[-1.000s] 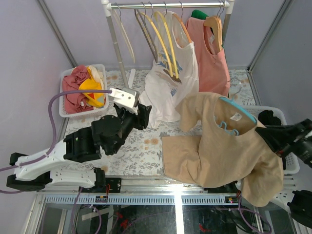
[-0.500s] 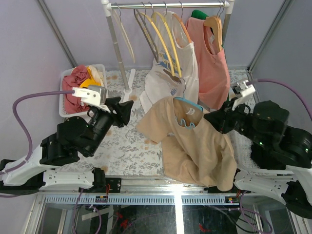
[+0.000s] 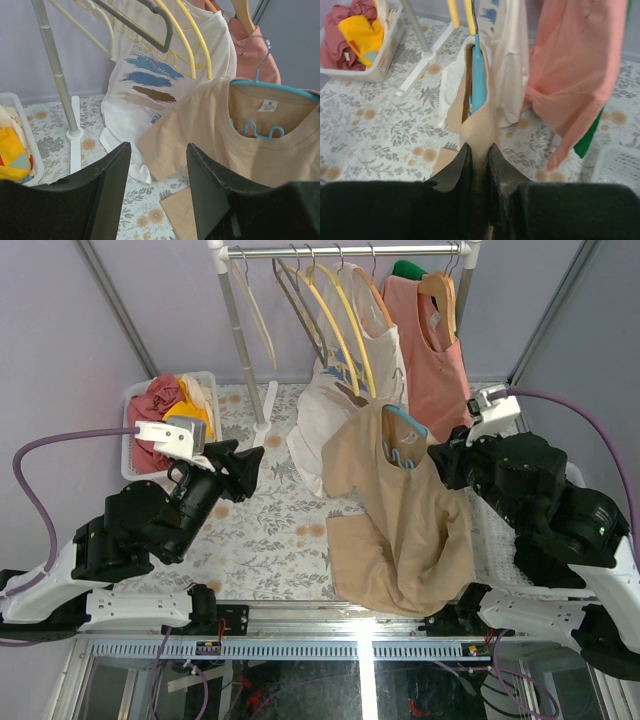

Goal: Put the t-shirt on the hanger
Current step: Place the hanger at the clothesline.

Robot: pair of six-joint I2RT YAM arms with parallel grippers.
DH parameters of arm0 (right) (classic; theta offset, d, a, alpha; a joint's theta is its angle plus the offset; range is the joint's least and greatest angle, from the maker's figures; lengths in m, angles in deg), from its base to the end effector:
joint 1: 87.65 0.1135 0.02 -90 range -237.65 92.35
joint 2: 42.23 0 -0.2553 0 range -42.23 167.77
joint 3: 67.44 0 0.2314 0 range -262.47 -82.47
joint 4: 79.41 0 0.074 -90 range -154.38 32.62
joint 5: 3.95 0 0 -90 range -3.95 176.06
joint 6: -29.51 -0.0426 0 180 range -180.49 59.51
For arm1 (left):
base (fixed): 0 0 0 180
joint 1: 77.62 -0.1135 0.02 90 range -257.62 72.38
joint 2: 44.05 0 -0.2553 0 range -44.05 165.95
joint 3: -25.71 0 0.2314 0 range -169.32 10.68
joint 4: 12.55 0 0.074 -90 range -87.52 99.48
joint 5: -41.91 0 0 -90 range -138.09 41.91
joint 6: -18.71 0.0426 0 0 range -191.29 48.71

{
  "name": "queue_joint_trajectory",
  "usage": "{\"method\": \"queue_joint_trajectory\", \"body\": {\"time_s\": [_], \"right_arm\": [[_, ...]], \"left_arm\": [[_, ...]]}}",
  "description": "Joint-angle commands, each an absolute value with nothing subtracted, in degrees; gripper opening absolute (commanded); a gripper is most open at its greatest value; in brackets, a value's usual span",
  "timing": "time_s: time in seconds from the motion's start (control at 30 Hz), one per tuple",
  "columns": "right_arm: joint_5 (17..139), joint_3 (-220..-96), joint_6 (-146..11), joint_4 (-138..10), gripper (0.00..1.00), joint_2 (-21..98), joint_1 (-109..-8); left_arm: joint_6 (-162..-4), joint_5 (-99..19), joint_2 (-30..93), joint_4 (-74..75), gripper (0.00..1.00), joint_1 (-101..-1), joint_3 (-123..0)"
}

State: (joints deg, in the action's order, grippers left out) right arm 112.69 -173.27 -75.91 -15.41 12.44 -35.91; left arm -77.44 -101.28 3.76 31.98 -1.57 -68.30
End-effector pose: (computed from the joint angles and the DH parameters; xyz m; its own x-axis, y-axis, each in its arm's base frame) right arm 0.0935 0.0877 0.4771 -0.2473 0.0702 -0.9664 -0.3790 0.9109 0.1632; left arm 0.0592 -0.0968 0.4726 -0.0346 -0.1268 -0.9913 0.3871 0.9128 -0.1303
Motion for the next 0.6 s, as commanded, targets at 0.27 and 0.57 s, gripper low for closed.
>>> {"method": "queue_joint_trajectory", "body": {"time_s": [0.27,0.57], "right_arm": [[127.35,-179.32,-66.91,-25.45,0.00,11.08,-36.00],[125.07,-184.84,-61.63,-32.08,0.00,16.76,-36.04]], "left_arm": [[-77.79,-102.43,4.64,32.01,0.47,-1.79,-69.90],[-77.53,-102.19,5.90,33.18,0.47,-1.84,-71.74]]}}
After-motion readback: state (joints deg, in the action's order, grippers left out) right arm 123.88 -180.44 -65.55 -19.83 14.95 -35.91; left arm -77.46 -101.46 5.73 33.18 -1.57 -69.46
